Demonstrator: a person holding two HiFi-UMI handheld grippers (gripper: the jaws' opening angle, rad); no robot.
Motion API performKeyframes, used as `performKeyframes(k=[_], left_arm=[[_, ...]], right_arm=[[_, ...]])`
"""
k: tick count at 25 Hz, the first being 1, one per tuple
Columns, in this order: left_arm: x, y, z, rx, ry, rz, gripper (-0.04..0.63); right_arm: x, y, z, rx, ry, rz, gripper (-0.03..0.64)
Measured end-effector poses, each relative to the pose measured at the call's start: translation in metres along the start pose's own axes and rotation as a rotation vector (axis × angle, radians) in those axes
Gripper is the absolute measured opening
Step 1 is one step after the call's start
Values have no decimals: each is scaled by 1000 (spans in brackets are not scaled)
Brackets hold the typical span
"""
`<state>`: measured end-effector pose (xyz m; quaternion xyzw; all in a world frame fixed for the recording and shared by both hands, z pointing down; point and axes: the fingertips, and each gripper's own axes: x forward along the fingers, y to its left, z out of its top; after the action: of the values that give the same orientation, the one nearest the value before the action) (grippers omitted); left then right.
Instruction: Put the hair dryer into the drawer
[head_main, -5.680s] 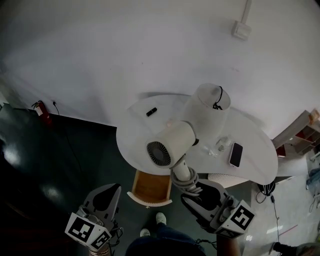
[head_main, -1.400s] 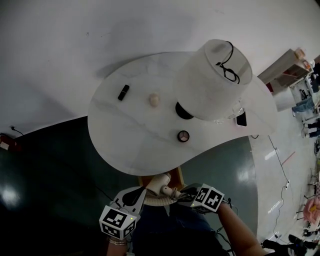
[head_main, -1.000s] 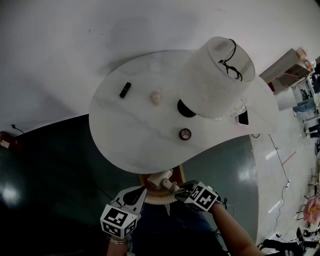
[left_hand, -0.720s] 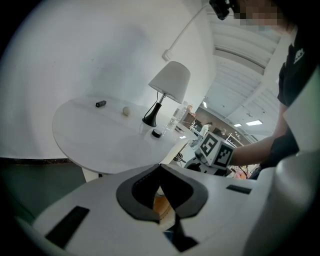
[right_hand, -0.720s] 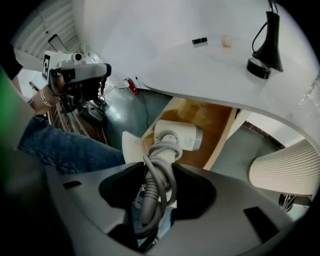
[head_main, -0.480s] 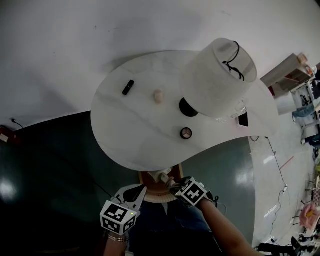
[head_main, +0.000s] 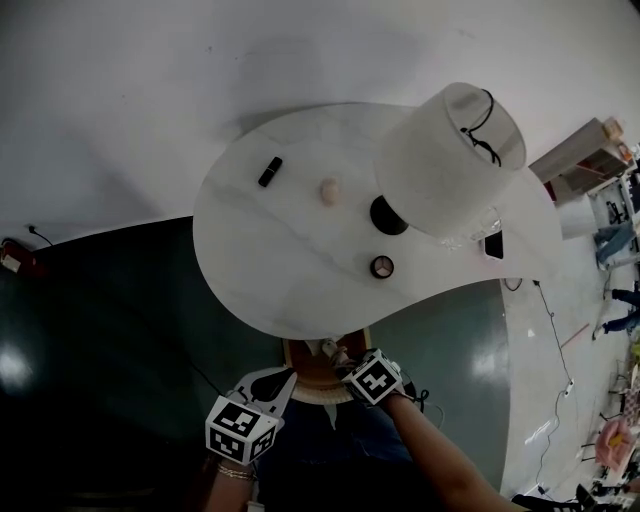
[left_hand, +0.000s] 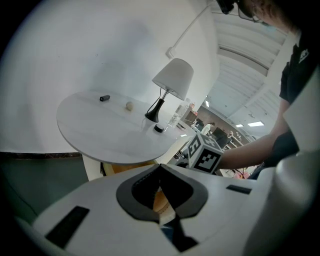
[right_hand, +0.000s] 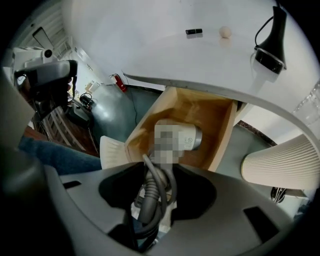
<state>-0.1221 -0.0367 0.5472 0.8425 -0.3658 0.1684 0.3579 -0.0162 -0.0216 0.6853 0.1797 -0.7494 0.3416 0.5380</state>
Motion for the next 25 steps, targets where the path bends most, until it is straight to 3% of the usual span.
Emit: performKeyframes(k=[18,25], left_arm=[[3,1,-10,1,28,-5,15],[5,4,-14,-3,36,7,15]], right_arm=[[26,-12,17,-40,-25,-75,192],[35,-11,25,-100,-47,-102,193]])
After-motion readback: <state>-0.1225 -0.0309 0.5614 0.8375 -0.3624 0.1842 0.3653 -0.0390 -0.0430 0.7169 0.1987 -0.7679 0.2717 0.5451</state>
